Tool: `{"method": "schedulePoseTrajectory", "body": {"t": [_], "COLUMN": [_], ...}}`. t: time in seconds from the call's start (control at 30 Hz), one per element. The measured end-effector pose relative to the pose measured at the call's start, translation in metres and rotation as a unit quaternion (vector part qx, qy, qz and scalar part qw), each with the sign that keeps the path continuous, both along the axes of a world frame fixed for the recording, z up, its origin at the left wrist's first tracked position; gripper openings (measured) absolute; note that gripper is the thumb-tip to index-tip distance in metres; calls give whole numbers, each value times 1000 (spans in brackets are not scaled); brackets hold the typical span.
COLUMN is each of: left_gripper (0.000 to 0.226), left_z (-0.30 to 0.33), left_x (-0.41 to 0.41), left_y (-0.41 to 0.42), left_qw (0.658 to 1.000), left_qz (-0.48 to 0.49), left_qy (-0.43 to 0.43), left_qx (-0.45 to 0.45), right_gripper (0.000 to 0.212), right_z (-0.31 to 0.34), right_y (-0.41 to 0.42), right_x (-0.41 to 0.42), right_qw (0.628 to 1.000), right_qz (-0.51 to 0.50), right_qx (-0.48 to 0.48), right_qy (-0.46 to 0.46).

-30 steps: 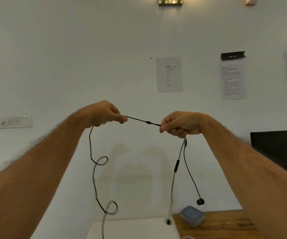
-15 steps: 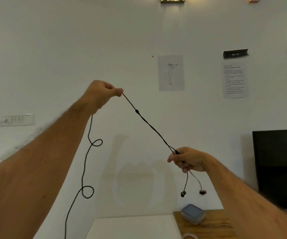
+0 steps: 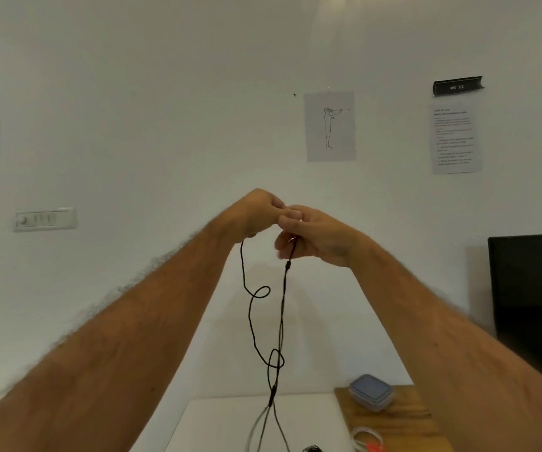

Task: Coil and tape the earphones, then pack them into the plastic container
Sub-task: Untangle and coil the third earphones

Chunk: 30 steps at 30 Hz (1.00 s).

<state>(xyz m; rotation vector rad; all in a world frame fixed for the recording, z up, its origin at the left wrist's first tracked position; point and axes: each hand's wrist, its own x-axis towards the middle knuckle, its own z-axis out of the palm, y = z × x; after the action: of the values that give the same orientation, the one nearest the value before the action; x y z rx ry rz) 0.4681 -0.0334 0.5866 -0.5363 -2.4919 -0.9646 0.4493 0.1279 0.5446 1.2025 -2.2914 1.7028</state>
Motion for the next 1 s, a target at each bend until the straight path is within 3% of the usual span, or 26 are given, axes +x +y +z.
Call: {"method": "schedulePoseTrajectory", "body": {"t": [0.1,0.3,0.43,0.53,0.63,0.7,0.77,0.87,1.0], "left_gripper": [34,34,30,29,29,29,29,31,31], "left_z": [5,18,20,15,6,0,-6,-9,-11], "left_x": [4,17,21,21,17,14,13,13,10], "left_y": [-16,-62,-68,-56,-36,-22,-13,-14,-40], "left_qw": [1000,995,989,988,990,988,985,985,989], "left_qz": [1,35,8,-12,-21,-33,-46,-49,-51], "left_qy": [-13,-68,-122,-135,-110,-108,-116,-126,-125], "left_qx": [-6,-58,-77,-79,-86,-104,-121,-111,-56], "right_gripper": [14,22,23,14,42,48,34,16,14], "right_z": [3,-29,-57,-69,-64,-52,-38,-21,-22], "right_y": [-1,42,63,65,54,40,26,22,51], "right_x": [-1,-26,-38,-36,-24,-11,0,3,-8], "right_qw": [999,987,980,985,988,993,998,998,992], "right_qz": [-39,-110,-140,-102,-8,36,39,-49,-109], "right_qx": [-22,-115,-135,-118,-86,-47,-8,1,-35], "right_qy": [30,14,-32,-77,-126,-105,-44,47,48]}}
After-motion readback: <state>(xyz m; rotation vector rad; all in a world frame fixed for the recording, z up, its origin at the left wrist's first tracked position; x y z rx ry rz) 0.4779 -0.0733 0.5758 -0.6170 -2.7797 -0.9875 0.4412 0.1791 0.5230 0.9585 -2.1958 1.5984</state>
